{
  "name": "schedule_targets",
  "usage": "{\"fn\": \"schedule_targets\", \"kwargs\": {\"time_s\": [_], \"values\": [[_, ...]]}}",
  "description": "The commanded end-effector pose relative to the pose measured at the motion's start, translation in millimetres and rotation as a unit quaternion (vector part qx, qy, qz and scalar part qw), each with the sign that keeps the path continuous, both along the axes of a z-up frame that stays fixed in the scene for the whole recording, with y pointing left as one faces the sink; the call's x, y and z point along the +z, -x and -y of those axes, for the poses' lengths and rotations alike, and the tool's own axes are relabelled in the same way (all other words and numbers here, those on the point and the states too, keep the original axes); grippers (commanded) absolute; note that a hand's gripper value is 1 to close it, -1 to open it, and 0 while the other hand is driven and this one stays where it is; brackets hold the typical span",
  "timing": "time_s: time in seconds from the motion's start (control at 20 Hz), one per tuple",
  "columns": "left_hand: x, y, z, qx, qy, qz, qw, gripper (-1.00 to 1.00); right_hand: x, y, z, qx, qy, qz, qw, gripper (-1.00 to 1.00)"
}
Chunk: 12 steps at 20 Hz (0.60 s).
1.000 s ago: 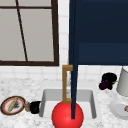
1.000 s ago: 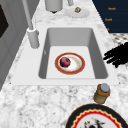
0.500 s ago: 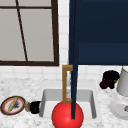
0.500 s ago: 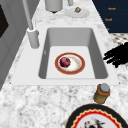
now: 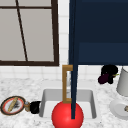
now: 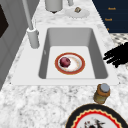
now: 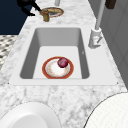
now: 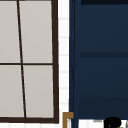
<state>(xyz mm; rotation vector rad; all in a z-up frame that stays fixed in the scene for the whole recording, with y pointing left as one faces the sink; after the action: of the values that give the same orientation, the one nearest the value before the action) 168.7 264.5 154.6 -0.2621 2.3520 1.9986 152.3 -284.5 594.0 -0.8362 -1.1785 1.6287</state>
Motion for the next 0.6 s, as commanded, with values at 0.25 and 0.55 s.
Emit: {"fn": "schedule_targets", "kwargs": {"time_s": [0.25, 0.55], "values": [[0.0, 0.0, 0.0, 0.000, 0.000, 0.000, 1.0000, 0.00, 66.8, 2.1, -4.5, -0.032, 0.016, 0.016, 0.9992, 1.00], [0.0, 0.0, 0.0, 0.000, 0.000, 0.000, 1.0000, 0.00, 111.2, -4.8, -11.9, -0.044, 0.027, 0.010, 0.9986, 1.00]]}}
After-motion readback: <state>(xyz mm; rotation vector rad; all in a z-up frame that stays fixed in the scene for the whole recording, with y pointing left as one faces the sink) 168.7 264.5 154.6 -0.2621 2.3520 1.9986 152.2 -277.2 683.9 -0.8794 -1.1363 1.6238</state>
